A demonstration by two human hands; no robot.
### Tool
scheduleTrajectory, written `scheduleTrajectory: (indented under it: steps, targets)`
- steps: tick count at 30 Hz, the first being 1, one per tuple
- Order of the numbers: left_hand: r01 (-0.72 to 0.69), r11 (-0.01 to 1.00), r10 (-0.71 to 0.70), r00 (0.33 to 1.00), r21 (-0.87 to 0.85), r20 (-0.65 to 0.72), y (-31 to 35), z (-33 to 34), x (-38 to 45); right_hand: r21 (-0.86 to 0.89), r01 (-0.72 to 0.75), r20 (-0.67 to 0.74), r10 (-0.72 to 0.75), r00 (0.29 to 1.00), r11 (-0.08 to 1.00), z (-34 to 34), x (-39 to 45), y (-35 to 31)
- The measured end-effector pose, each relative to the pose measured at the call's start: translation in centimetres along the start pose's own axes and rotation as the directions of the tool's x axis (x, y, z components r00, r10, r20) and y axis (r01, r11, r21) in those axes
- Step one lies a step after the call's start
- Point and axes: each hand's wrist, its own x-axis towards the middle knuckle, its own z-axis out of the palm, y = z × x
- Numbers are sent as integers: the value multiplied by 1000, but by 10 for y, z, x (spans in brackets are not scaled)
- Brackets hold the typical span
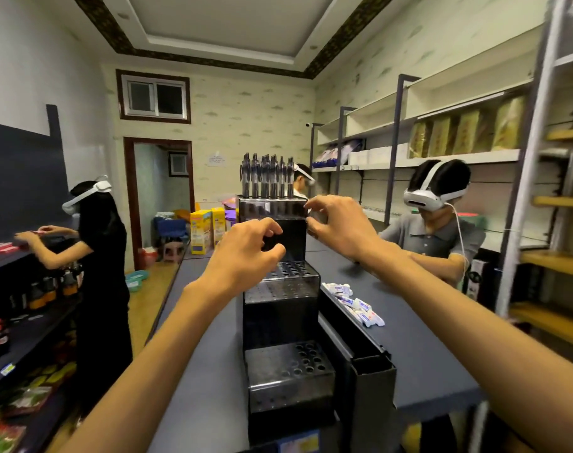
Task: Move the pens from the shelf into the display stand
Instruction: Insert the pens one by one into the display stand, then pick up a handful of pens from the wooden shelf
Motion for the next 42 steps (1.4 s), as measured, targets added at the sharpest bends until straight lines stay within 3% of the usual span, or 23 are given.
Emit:
scheduleTrajectory:
  steps: [11, 21, 30, 42]
  targets:
    - [-168, 978, 180, 978, -121, 103, 96, 68, -9, -98, -189, 87, 197, 977, 977, -83, -112, 57]
    - [-302, 922, 336, 935, -243, 115, 266, 137, -25, -239, -327, 63, 351, 934, 914, -211, -236, 139]
    - [-406, 858, 466, 873, -316, 145, 445, 213, -55, -311, -499, 29, 533, 846, 809, -343, -373, 223]
    - [-412, 769, 561, 801, -488, 207, 588, 323, -74, -317, -689, -64, 710, 701, 652, -428, -488, 327]
